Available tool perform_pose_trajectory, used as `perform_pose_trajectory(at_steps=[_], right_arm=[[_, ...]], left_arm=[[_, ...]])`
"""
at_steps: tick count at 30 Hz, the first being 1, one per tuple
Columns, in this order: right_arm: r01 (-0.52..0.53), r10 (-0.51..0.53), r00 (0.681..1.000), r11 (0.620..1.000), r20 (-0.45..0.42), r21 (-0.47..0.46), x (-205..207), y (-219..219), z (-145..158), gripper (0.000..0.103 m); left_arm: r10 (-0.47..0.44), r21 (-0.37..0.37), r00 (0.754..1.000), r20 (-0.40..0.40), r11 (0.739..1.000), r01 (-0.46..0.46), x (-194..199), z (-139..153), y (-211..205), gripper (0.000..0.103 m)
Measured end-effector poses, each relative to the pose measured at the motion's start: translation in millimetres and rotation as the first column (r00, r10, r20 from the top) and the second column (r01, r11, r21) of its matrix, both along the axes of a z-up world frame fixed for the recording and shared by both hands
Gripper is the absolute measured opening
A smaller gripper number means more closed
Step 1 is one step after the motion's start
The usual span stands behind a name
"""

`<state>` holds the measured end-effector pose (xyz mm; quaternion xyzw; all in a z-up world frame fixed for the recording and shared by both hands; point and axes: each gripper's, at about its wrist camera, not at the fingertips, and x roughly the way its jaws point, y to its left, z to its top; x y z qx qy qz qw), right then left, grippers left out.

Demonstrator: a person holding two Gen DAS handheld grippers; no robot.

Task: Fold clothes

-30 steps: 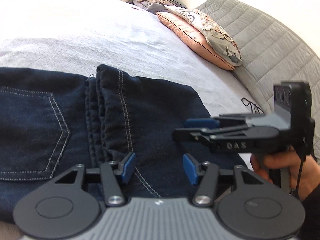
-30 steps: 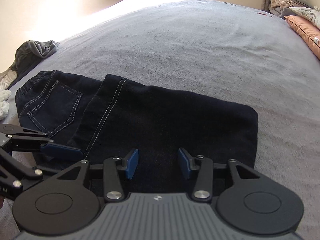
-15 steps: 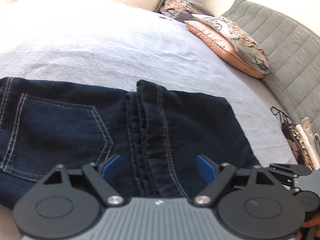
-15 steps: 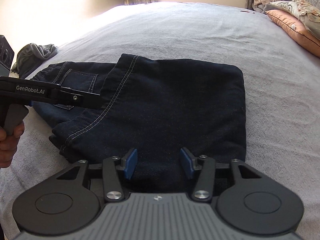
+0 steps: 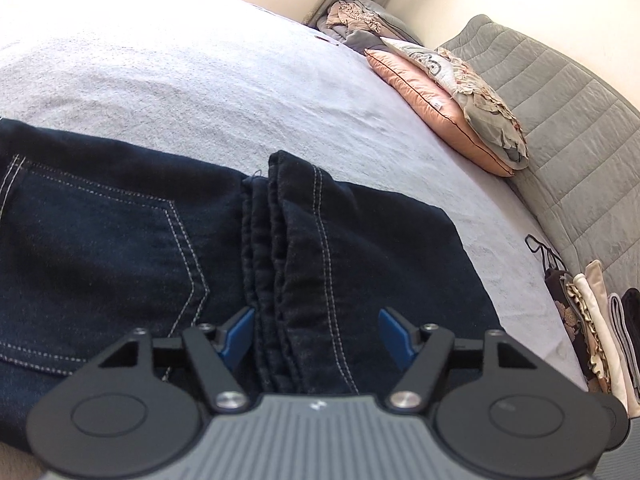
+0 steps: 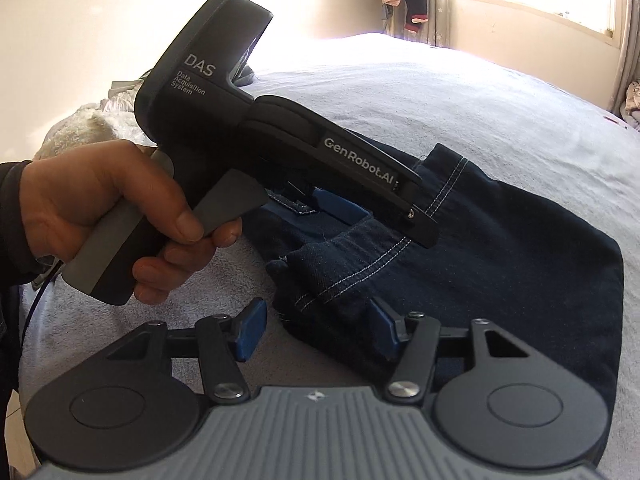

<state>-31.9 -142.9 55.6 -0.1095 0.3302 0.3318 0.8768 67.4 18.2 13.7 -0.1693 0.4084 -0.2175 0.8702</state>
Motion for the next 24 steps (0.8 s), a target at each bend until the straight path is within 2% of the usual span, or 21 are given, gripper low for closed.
perform_pose_trajectory(at_steps=[2, 5, 9, 12, 15, 18, 21, 24], right_arm=[[0.009, -0.009, 1.000, 1.000, 0.015, -0.007, 1, 2, 0, 0.044], [0.047, -0.048, 0.999, 0.998, 0.016, 0.052, 1, 1, 3, 0.032], [0.107, -0.113, 0.993, 0.984, 0.035, 0.139, 1, -3, 10, 0.028], [0.120, -0.126, 0.992, 0.983, 0.031, 0.136, 2, 4, 5, 0.028], [0.122, -0.124, 0.992, 0.988, 0.013, 0.096, 2, 12, -8, 0.029], [0.117, -0.118, 0.993, 0.990, 0.011, 0.076, 3, 15, -8, 0.029], [0.107, -0.106, 0.994, 0.991, -0.014, 0.085, 5, 12, -7, 0.035], [0.056, -0.052, 0.998, 0.992, -0.043, 0.116, 9, 2, 9, 0.043]], left_arm=[[0.006, 0.000, 1.000, 0.000, 1.000, -0.006, 0, 1, 2, 0.054], [0.010, -0.009, 1.000, 0.006, 1.000, -0.010, 0, 1, 4, 0.048], [0.001, 0.004, 0.999, 0.049, 1.000, -0.001, 1, 8, 0, 0.046], [-0.003, 0.011, 0.997, 0.074, 1.000, 0.003, 1, 13, 0, 0.046], [0.012, 0.049, 1.000, 0.029, 0.999, -0.014, 4, 5, 0, 0.046], [0.040, 0.037, 0.999, 0.018, 0.999, -0.040, 3, 7, 5, 0.047], [0.055, 0.068, 0.996, 0.072, 0.996, -0.060, -4, 21, 6, 0.051], [0.032, 0.082, 0.993, 0.114, 0.996, -0.041, -13, 33, 2, 0.055]])
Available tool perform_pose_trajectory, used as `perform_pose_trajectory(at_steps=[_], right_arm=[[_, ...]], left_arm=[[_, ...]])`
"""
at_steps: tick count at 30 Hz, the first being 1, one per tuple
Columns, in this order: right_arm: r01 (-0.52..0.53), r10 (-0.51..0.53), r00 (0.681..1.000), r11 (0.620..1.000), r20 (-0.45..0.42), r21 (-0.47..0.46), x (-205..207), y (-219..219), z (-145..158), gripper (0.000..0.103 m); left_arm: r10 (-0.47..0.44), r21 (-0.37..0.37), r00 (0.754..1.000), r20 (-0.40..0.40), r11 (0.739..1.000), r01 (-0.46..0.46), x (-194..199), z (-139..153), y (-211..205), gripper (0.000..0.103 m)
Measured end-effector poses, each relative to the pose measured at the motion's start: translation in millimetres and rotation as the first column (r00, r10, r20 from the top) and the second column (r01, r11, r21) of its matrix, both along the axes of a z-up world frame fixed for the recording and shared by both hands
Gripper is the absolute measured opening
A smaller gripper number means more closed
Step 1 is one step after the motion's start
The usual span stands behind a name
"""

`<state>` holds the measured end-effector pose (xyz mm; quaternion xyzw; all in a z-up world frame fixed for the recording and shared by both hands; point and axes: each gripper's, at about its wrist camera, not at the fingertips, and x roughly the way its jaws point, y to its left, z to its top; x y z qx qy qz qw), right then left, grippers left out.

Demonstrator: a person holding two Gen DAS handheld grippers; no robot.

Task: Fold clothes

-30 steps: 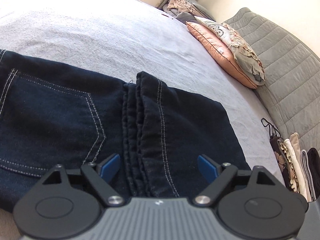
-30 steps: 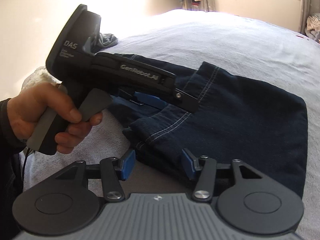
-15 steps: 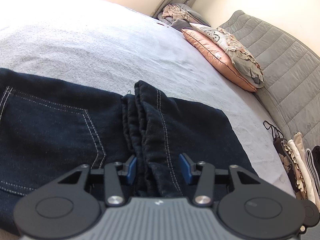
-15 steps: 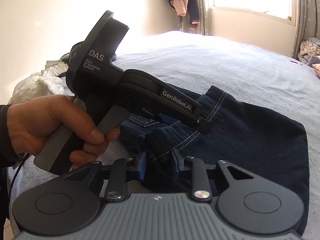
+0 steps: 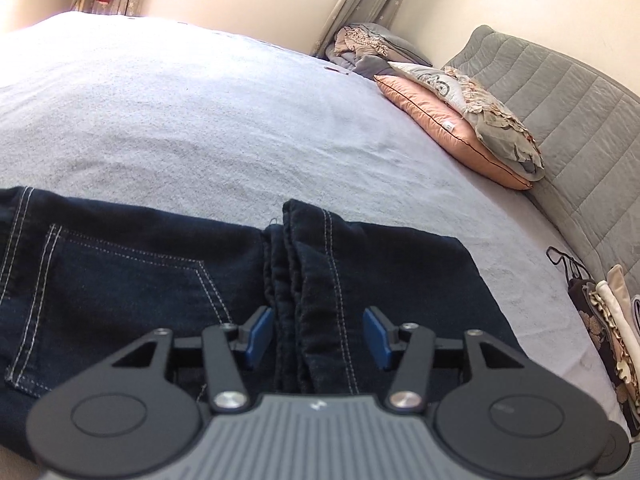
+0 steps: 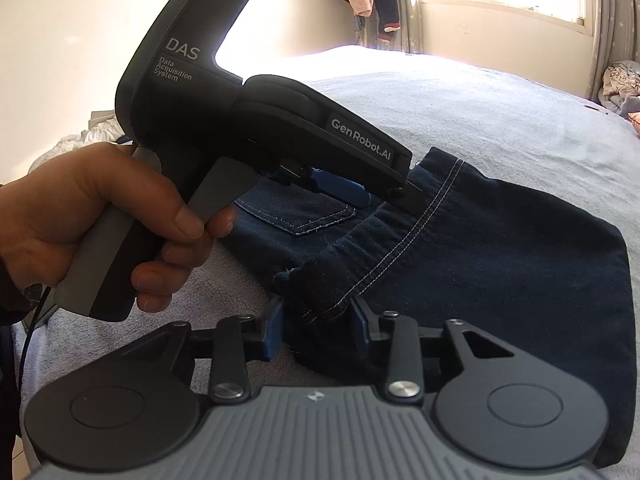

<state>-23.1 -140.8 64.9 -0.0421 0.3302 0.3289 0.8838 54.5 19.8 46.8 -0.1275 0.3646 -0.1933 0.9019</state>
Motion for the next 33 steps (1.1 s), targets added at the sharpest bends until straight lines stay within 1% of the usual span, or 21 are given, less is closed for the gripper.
perform_pose_trajectory(at_steps=[2, 4, 5, 7, 8, 9, 11, 12, 13, 15, 16, 17, 18, 21, 24, 26, 29, 33], right_arm=[[-0.013, 0.015, 0.999, 0.999, -0.029, 0.046, 3, -18, 15, 0.043], [-0.024, 0.027, 0.998, 0.999, -0.062, 0.038, 7, -39, 29, 0.043], [-0.004, 0.005, 0.998, 1.000, -0.059, 0.018, 6, -53, 34, 0.042], [0.082, -0.083, 0.995, 0.996, -0.058, -0.019, 9, -82, 39, 0.040], [0.129, -0.130, 0.989, 0.991, -0.065, -0.031, 13, -96, 40, 0.037], [0.168, -0.171, 0.982, 0.985, -0.079, -0.040, 17, -110, 38, 0.032], [0.216, -0.222, 0.968, 0.974, -0.114, -0.063, 22, -126, 32, 0.027], [0.224, -0.233, 0.962, 0.972, -0.141, -0.075, 23, -131, 26, 0.027], [0.224, -0.236, 0.956, 0.971, -0.175, -0.088, 24, -133, 19, 0.027], [0.218, -0.243, 0.943, 0.967, -0.226, -0.129, 28, -131, -6, 0.027], [0.226, -0.252, 0.936, 0.966, -0.245, -0.128, 30, -132, -13, 0.027], [0.245, -0.265, 0.928, 0.963, -0.262, -0.108, 31, -135, -15, 0.027], [0.253, -0.271, 0.924, 0.962, -0.272, -0.099, 32, -136, -15, 0.027], [0.249, -0.263, 0.925, 0.965, -0.275, -0.086, 31, -139, -10, 0.027], [0.256, -0.272, 0.930, 0.962, -0.247, -0.094, 27, -148, 6, 0.024], [0.247, -0.267, 0.928, 0.963, -0.259, -0.106, 27, -154, -1, 0.024], [0.249, -0.269, 0.920, 0.963, -0.285, -0.104, 32, -158, -14, 0.024], [0.257, -0.279, 0.919, 0.960, -0.279, -0.112, 32, -158, -4, 0.024]], left_arm=[[-0.027, 0.024, 0.999, 0.022, 0.999, 0.027, -7, 5, -7, 0.055], [-0.054, 0.060, 0.998, 0.044, 0.997, 0.052, -13, 10, -14, 0.055], [-0.064, 0.080, 0.997, 0.053, 0.995, 0.060, -17, 12, -18, 0.055], [-0.090, 0.114, 0.993, 0.077, 0.990, 0.081, -24, 16, -25, 0.055], [-0.106, 0.127, 0.990, 0.091, 0.988, 0.094, -28, 18, -28, 0.055], [-0.122, 0.138, 0.987, 0.104, 0.985, 0.107, -32, 19, -32, 0.055], [-0.168, 0.158, 0.978, 0.121, 0.976, 0.148, -39, 19, -40, 0.055], [-0.185, 0.164, 0.976, 0.113, 0.973, 0.165, -40, 17, -43, 0.055], [-0.193, 0.168, 0.977, 0.092, 0.970, 0.176, -40, 13, -46, 0.055], [-0.181, 0.171, 0.983, 0.020, 0.970, 0.175, -35, 0, -47, 0.055], [-0.171, 0.167, 0.985, -0.007, 0.971, 0.170, -33, -7, -46, 0.055], [-0.167, 0.166, 0.986, -0.020, 0.972, 0.168, -31, -12, -46, 0.054], [-0.169, 0.172, 0.985, -0.018, 0.970, 0.170, -31, -13, -46, 0.053], [-0.171, 0.195, 0.985, -0.021, 0.966, 0.172, -34, -12, -47, 0.053], [-0.173, 0.188, 0.985, -0.023, 0.966, 0.174, -34, -12, -45, 0.053], [-0.171, 0.174, 0.985, -0.030, 0.969, 0.174, -32, -13, -43, 0.053], [-0.171, 0.181, 0.985, -0.028, 0.968, 0.173, -33, -14, -45, 0.053], [-0.176, 0.184, 0.984, -0.022, 0.967, 0.177, -34, -13, -45, 0.053]])
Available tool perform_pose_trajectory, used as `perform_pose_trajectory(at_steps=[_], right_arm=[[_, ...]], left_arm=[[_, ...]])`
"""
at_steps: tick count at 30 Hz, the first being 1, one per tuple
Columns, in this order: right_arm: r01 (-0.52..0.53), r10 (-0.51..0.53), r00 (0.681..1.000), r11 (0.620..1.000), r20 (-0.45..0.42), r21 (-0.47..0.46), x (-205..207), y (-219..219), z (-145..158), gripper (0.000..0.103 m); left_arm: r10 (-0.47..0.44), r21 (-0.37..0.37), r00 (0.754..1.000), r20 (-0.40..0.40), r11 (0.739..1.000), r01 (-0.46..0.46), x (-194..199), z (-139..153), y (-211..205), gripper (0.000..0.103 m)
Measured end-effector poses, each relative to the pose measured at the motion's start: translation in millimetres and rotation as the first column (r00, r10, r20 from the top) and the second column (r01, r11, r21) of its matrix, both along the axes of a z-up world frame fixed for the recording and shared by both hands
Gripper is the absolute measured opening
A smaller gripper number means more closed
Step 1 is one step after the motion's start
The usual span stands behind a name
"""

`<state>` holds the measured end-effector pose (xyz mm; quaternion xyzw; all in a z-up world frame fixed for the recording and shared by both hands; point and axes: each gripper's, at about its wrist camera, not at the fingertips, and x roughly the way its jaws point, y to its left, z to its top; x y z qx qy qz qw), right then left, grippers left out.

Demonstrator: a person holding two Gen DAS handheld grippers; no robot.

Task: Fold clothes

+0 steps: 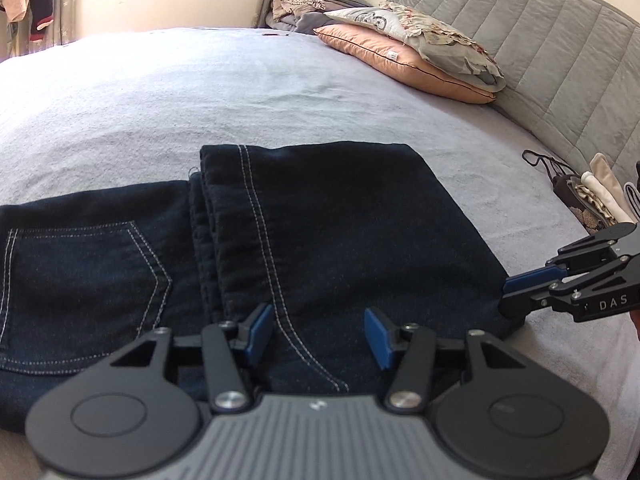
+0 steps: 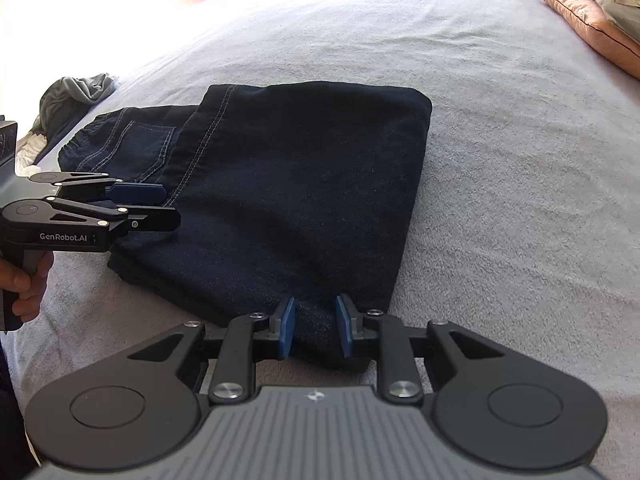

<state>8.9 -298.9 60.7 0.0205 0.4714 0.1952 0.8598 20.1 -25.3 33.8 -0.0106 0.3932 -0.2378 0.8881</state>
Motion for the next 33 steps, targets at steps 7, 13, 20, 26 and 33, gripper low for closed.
perform_pose_trajectory(at_steps=[7, 13, 20, 26, 33], right_arm=[[0.082, -0.083, 0.996, 0.996, 0.027, 0.036, 21, -3, -7, 0.024], [0.140, -0.144, 0.989, 0.987, 0.045, 0.076, 65, 0, -12, 0.019], [0.183, -0.195, 0.976, 0.976, 0.095, 0.118, 116, 4, 3, 0.022], [0.186, -0.191, 0.979, 0.980, 0.072, 0.070, 148, 11, -21, 0.013], [0.184, -0.186, 0.982, 0.981, 0.043, 0.056, 95, 6, -12, 0.013]], left_arm=[[0.008, -0.008, 1.000, -0.011, 1.000, -0.008, 2, 0, 0, 0.053], [0.003, -0.002, 1.000, -0.010, 1.000, -0.004, 2, 0, -2, 0.054], [-0.010, 0.003, 1.000, -0.008, 1.000, 0.010, 3, -1, -4, 0.059], [-0.015, -0.002, 1.000, -0.010, 1.000, 0.015, 4, 0, -4, 0.060], [-0.008, -0.049, 0.999, -0.037, 0.999, 0.006, 6, 0, 4, 0.061]])
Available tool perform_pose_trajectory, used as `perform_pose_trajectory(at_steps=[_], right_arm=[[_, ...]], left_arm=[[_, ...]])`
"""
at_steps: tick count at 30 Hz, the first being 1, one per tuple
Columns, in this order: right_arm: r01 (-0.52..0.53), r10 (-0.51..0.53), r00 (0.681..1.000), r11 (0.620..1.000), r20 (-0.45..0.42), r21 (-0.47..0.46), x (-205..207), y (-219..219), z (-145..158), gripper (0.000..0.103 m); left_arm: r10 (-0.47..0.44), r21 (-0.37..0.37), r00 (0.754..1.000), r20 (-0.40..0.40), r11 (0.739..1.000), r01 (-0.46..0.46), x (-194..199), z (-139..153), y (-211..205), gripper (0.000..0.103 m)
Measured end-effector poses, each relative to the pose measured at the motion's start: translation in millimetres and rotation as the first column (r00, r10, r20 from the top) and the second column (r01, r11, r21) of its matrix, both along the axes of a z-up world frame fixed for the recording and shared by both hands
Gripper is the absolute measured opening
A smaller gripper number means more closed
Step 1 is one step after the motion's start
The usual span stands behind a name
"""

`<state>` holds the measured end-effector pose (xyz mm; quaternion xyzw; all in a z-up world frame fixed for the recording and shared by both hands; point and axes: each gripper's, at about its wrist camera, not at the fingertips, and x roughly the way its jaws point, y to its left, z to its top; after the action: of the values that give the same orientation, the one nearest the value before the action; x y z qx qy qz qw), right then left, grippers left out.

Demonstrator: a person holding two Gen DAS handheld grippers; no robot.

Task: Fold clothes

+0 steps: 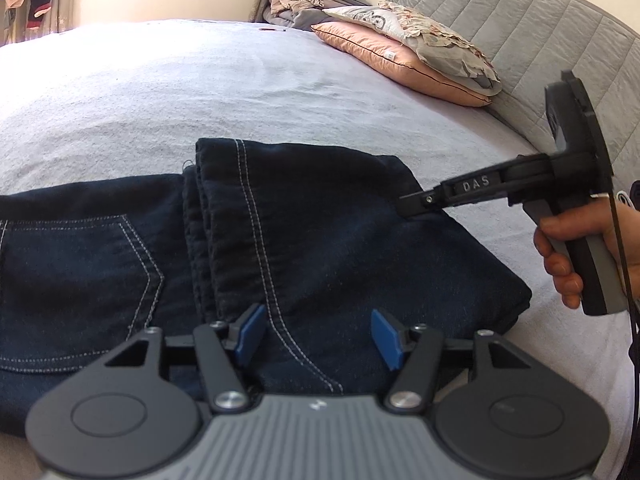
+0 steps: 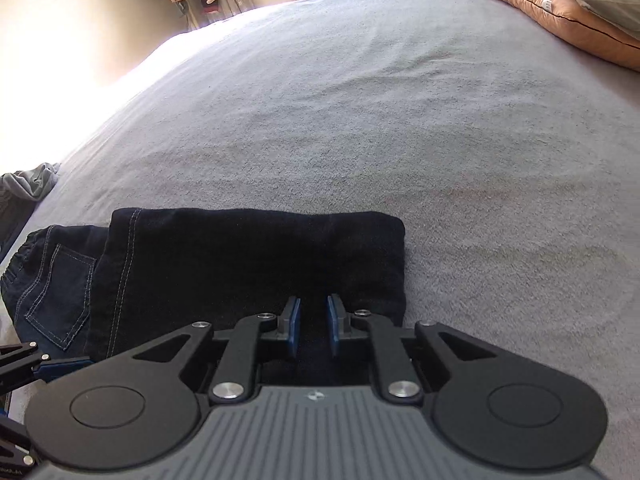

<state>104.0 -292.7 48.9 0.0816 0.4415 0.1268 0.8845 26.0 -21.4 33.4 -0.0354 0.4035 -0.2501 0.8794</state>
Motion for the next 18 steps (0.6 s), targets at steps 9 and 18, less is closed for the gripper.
perform_pose_trajectory(at_steps=[9, 18], right_arm=[[0.021, -0.021, 0.999, 1.000, 0.036, -0.017, -86, 2, 2, 0.014], [-0.040, 0.048, 0.989, 0.997, 0.137, -0.061, -94, 9, 23, 0.056]], left_arm=[[0.017, -0.125, 0.998, -0.066, 0.992, -0.025, 8, 0, 21, 0.059], [0.263, -0.198, 0.965, -0.010, 0.945, -0.259, 14, 39, 108, 0.080]])
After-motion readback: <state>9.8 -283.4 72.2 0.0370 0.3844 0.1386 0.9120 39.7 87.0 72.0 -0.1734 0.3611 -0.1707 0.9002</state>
